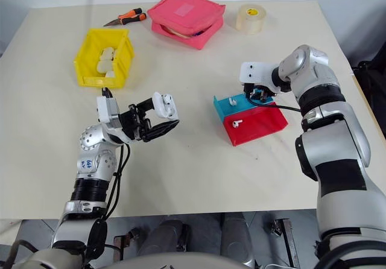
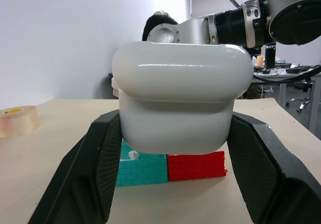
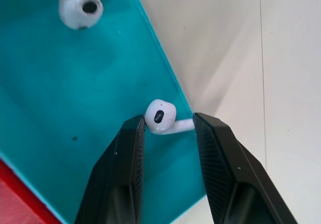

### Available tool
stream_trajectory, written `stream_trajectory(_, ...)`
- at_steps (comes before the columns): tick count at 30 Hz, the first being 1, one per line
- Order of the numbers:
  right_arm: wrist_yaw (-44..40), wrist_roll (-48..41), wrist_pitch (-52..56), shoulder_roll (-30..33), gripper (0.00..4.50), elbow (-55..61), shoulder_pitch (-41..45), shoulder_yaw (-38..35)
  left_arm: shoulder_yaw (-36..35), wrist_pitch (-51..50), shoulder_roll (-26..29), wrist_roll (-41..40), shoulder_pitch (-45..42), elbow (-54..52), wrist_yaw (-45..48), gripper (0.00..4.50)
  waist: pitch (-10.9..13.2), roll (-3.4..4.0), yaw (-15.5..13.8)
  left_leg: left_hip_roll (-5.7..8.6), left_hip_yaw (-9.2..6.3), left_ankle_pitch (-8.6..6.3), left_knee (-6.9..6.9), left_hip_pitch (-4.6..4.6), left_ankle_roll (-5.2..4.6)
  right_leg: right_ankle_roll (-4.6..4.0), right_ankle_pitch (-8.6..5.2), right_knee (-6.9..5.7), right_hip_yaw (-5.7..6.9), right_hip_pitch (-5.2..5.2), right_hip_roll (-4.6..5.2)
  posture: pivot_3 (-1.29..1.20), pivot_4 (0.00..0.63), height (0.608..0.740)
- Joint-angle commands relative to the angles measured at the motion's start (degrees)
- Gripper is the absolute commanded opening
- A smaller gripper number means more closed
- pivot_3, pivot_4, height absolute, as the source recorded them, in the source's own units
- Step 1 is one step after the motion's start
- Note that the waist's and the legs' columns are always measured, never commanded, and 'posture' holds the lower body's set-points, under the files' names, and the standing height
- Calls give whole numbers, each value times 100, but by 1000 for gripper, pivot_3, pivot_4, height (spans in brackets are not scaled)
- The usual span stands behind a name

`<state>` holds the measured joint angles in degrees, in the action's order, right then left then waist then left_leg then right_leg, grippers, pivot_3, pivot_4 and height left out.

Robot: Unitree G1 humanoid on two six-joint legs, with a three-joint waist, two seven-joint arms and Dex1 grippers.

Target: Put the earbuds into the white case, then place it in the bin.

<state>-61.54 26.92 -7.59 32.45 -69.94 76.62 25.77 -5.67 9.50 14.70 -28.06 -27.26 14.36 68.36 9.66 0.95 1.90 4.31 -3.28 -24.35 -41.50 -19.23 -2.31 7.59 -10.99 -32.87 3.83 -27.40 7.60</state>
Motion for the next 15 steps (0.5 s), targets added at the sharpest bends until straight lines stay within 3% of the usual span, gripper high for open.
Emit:
stream_trajectory(1,189,100,-204,36,1574,-22,192,-2,-5,9,31,-116,44,-244,-51,2779,0,0,6,0,4,0,0,0,0,-2,-1,-3,0,-3,0,0,150,740)
stream_trajectory(15,-78,9,-270,124,1574,117,128,-119,51,-8,-10,-124,134,-364,-95,2779,0,0,16,-4,20,0,0,0,1,-6,-3,-7,-3,-10,-1,0,150,740)
